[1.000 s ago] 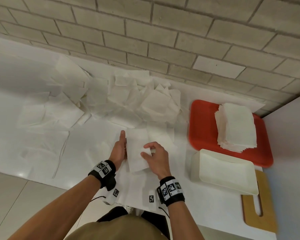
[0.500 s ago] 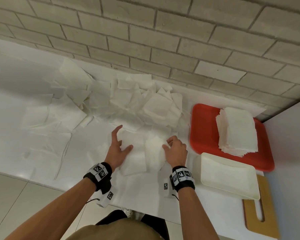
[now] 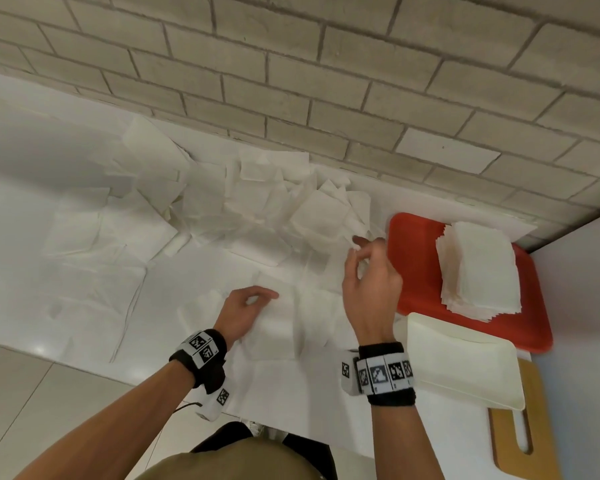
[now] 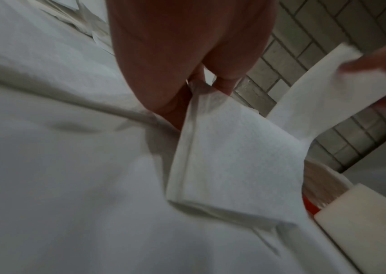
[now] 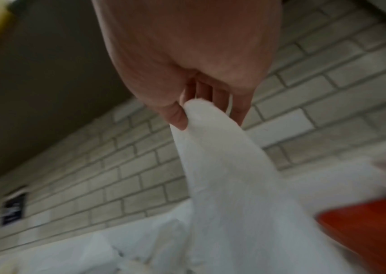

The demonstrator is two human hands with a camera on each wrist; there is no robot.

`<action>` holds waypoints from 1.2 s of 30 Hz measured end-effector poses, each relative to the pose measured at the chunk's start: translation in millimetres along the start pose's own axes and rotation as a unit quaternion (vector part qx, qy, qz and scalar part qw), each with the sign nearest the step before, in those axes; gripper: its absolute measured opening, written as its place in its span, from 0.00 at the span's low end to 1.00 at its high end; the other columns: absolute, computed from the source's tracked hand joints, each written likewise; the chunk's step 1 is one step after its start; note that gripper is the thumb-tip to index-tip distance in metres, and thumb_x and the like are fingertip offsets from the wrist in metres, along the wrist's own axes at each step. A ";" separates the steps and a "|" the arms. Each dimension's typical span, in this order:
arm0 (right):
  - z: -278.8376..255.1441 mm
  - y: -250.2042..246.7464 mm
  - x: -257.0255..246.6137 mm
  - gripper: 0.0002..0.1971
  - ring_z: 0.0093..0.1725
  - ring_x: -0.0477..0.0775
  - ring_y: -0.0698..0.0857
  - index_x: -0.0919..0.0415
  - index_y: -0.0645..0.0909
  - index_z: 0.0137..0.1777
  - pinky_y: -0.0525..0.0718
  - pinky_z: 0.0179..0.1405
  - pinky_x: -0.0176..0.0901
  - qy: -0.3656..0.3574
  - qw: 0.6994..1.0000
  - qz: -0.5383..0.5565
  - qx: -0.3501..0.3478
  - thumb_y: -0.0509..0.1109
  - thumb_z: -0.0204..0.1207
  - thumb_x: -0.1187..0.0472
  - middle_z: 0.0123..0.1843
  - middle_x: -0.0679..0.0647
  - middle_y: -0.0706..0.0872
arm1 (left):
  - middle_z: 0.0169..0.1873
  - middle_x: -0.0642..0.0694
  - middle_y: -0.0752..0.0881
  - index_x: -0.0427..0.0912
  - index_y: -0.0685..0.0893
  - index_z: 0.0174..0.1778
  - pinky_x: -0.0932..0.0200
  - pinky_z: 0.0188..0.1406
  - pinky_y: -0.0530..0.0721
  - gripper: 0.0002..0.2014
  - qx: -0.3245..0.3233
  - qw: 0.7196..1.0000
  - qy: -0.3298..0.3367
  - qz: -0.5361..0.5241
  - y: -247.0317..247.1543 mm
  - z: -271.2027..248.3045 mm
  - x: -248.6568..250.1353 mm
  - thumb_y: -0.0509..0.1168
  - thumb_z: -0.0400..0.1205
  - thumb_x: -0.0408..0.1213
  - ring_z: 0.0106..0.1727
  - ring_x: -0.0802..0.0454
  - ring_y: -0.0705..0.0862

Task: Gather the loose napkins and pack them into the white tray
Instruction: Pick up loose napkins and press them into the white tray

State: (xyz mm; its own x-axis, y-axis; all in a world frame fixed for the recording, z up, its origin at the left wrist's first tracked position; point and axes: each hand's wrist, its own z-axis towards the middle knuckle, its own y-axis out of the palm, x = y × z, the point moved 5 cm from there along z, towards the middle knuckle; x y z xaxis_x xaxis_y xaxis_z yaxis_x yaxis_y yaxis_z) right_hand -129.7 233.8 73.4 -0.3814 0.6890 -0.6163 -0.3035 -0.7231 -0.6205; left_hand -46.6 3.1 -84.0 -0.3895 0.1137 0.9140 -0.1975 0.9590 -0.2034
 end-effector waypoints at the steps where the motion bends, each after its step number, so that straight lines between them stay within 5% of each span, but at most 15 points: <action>1: -6.2 -1.7 -18.3 0.04 0.46 0.53 0.93 0.60 0.78 0.56 0.88 0.43 0.44 -0.041 0.999 0.014 -0.008 0.72 0.90 0.65 0.61 0.54 0.94 | 0.58 0.63 0.94 0.52 0.97 0.52 0.59 0.75 0.79 0.12 -0.008 1.000 0.000 -0.009 1.2 -0.5 0.2 0.68 0.91 0.36 0.65 0.67 0.88; 3: -30.6 6.8 -42.2 0.07 0.51 0.53 0.93 0.60 0.82 0.66 0.92 0.52 0.46 -0.108 0.992 0.020 -0.055 0.70 0.91 0.64 0.62 0.54 0.94 | 0.58 0.58 0.95 0.51 0.98 0.52 0.56 0.76 0.81 0.13 -0.026 0.999 -0.017 -0.036 3.9 -3.1 5.7 0.66 0.92 0.38 0.67 0.58 0.89; 5: -62.6 26.6 -47.3 0.13 0.62 0.55 0.92 0.62 0.85 0.73 0.91 0.66 0.48 -0.155 0.981 0.003 -0.118 0.71 0.91 0.63 0.66 0.57 0.93 | 0.54 0.50 0.96 0.47 0.97 0.53 0.54 0.67 0.87 0.21 -0.043 0.992 -0.064 -0.101 8.0 -7.7 15.2 0.59 0.95 0.49 0.60 0.51 0.94; 7: -97.1 48.4 -40.7 0.15 0.70 0.55 0.90 0.63 0.86 0.74 0.88 0.75 0.53 -0.192 0.966 -0.020 -0.174 0.74 0.90 0.64 0.70 0.59 0.92 | 0.51 0.50 0.96 0.45 0.94 0.59 0.61 0.55 0.88 0.32 -0.057 0.971 -0.134 -0.191 11.9 -11.5 17.3 0.48 0.95 0.61 0.53 0.56 0.95; 10: -140.9 74.5 -20.7 0.16 0.74 0.55 0.90 0.62 0.87 0.67 0.89 0.74 0.59 -0.246 0.936 -0.069 -0.242 0.79 0.81 0.71 0.70 0.57 0.92 | 0.63 0.40 0.94 0.41 0.90 0.71 0.48 0.70 0.85 0.45 -0.107 0.948 -0.177 -0.244 17.1 -10.3 14.2 0.42 0.89 0.73 0.66 0.43 0.92; 15: -164.6 75.5 -13.5 0.10 0.76 0.55 0.89 0.54 0.83 0.61 0.86 0.78 0.56 -0.256 0.929 -0.064 -0.260 0.65 0.86 0.65 0.71 0.51 0.92 | 0.55 0.32 0.94 0.30 0.91 0.60 0.32 0.70 0.88 0.27 -0.036 0.981 -0.114 -0.152 16.3 0.5 5.9 0.66 0.91 0.55 0.63 0.29 0.91; 21: -171.0 64.5 -3.6 0.11 0.79 0.56 0.85 0.50 0.80 0.58 0.86 0.76 0.61 -0.265 0.918 -0.033 -0.292 0.79 0.83 0.60 0.74 0.48 0.90 | 0.52 0.33 0.94 0.30 0.89 0.57 0.26 0.64 0.87 0.21 -0.004 0.995 -0.037 -0.090 29.7 -6.5 20.5 0.70 0.90 0.49 0.59 0.29 0.91; 22: -167.5 55.9 -4.1 0.08 0.81 0.55 0.84 0.50 0.82 0.57 0.83 0.79 0.60 -0.249 0.926 -0.021 -0.284 0.78 0.86 0.52 0.76 0.47 0.89 | 0.52 0.32 0.93 0.31 0.88 0.56 0.25 0.63 0.87 0.23 0.002 0.996 -0.015 -0.085 32.1 -9.7 27.3 0.71 0.89 0.52 0.58 0.28 0.91; 24: -152.4 29.7 -5.3 0.17 0.84 0.52 0.79 0.51 0.85 0.56 0.74 0.86 0.51 -0.151 0.958 0.027 -0.242 0.75 0.86 0.37 0.80 0.45 0.84 | 0.50 0.33 0.94 0.33 0.89 0.56 0.26 0.63 0.88 0.23 0.000 0.996 0.027 -0.082 38.6 -19.2 45.9 0.72 0.88 0.54 0.55 0.30 0.92; 26: -129.4 -0.5 4.9 0.20 0.84 0.51 0.77 0.49 0.78 0.64 0.72 0.83 0.40 0.016 0.985 0.101 -0.137 0.78 0.83 0.40 0.80 0.46 0.79 | 0.52 0.41 0.96 0.38 0.91 0.57 0.34 0.63 0.90 0.14 -0.014 0.994 0.065 -0.084 49.8 -33.3 73.1 0.72 0.89 0.47 0.56 0.39 0.94; 28: -114.7 -25.0 17.1 0.30 0.80 0.52 0.80 0.48 0.69 0.73 0.77 0.82 0.43 0.179 0.962 0.201 -0.050 0.84 0.79 0.50 0.79 0.47 0.76 | 0.56 0.46 0.96 0.41 0.92 0.61 0.43 0.63 0.91 0.09 -0.041 0.989 0.098 -0.099 67.1 -51.3 103.1 0.72 0.89 0.40 0.59 0.45 0.95; 30: -105.8 -38.2 22.7 0.37 0.74 0.52 0.86 0.48 0.63 0.78 0.87 0.75 0.50 0.288 0.895 0.339 -0.044 0.85 0.79 0.60 0.77 0.52 0.80 | 0.58 0.44 0.95 0.41 0.92 0.64 0.44 0.63 0.92 0.10 -0.062 0.981 0.129 -0.132 85.8 -67.5 129.2 0.74 0.88 0.36 0.61 0.43 0.94; 32: -103.1 -54.4 25.6 0.38 0.65 0.51 0.92 0.45 0.62 0.79 0.93 0.61 0.49 0.339 0.841 0.408 -0.100 0.83 0.81 0.67 0.68 0.53 0.89 | 0.59 0.42 0.95 0.40 0.91 0.65 0.41 0.62 0.92 0.12 -0.053 0.974 0.141 -0.170 104.1 -75.3 149.1 0.75 0.86 0.33 0.62 0.40 0.94; 36: -97.5 -120.7 56.0 0.24 0.60 0.44 0.93 0.45 0.81 0.72 0.94 0.61 0.55 0.307 0.886 0.292 -0.188 0.85 0.80 0.58 0.62 0.42 0.93 | 0.58 0.44 0.95 0.39 0.91 0.63 0.41 0.63 0.91 0.14 0.008 0.963 0.152 -0.223 135.8 -77.7 176.9 0.80 0.82 0.31 0.61 0.43 0.94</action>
State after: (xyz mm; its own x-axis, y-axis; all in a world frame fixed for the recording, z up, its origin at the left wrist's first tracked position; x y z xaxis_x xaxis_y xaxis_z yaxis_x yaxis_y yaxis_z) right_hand -29.2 364.5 66.6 0.2039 0.1828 -0.9618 0.1458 -0.9771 -0.1548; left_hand -72.4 173.6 77.4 0.0188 -0.2359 0.9716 -0.2988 0.9260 0.2306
